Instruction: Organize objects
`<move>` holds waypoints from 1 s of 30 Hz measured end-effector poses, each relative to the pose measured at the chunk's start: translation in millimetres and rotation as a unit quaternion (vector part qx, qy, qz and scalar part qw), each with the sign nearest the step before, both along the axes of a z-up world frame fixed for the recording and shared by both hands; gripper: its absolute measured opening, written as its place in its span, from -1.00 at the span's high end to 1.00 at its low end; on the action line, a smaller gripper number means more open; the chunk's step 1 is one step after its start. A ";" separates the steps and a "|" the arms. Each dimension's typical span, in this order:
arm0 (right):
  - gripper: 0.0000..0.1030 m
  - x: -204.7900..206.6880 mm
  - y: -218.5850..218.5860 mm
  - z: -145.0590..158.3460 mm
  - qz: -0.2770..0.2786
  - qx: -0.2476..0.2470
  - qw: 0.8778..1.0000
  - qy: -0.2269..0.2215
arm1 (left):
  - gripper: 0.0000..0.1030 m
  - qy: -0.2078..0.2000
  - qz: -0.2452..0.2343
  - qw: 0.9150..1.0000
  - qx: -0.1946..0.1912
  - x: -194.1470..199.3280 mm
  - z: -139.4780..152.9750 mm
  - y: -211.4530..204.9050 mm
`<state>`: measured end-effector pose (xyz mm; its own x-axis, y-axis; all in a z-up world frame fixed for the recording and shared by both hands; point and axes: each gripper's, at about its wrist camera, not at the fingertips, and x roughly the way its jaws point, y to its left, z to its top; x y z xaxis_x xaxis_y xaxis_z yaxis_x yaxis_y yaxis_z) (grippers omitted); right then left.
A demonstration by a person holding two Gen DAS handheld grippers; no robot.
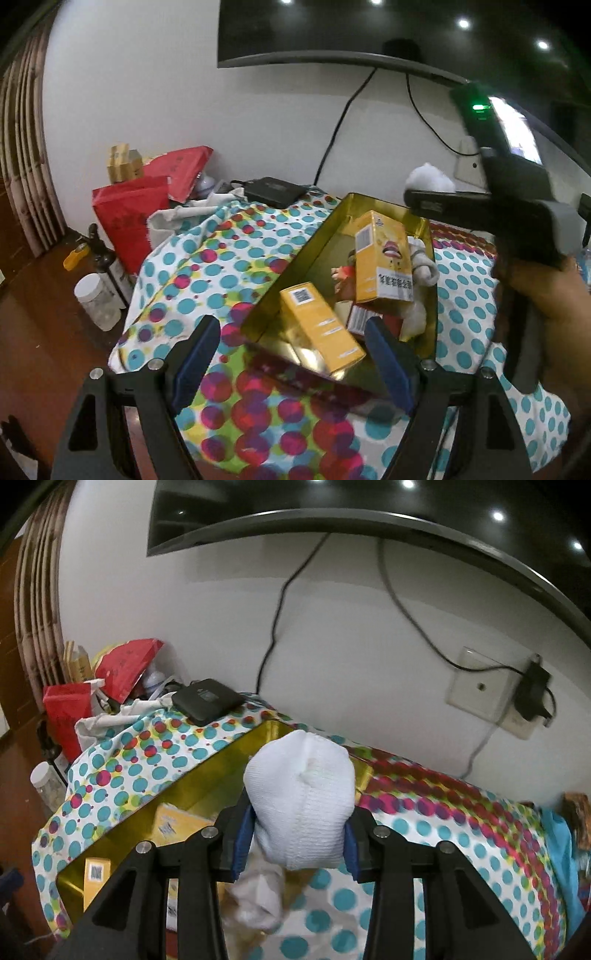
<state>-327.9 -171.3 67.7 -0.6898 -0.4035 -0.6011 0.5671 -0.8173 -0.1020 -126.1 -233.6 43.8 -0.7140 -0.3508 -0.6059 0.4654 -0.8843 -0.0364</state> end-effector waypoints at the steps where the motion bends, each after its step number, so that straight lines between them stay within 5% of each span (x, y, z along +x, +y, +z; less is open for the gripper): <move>1: 0.19 -1.1 -5.2 -1.3 0.000 0.002 1.000 0.000 | -0.60 0.003 0.002 1.000 0.001 3.4 0.3 -0.9; 3: 0.11 -3.0 -13.9 -2.1 0.003 -0.001 1.000 -0.005 | -0.62 0.007 0.003 1.000 0.002 8.0 -0.1 -0.2; 7: -0.66 5.2 -10.7 14.2 -0.011 -0.008 0.999 0.036 | -0.72 0.018 0.003 1.000 0.008 16.5 -1.9 3.1; 9: -0.99 14.5 5.4 30.5 -0.030 -0.033 0.996 0.076 | -1.00 0.021 0.003 1.000 0.014 18.8 -3.7 5.0; 14: -1.00 18.4 64.6 46.0 -0.061 -0.067 0.993 0.075 | -1.00 0.027 -0.003 1.000 0.015 24.6 -5.4 20.3; 23: -1.00 43.1 169.7 -24.0 -0.139 -0.052 0.989 0.002 | -1.00 0.034 -0.025 0.997 -0.063 26.3 20.1 78.8; 30: -1.00 91.8 196.4 -30.8 -0.172 -0.058 0.983 -0.009 | -1.00 0.043 -0.014 0.995 -0.086 47.1 38.1 105.0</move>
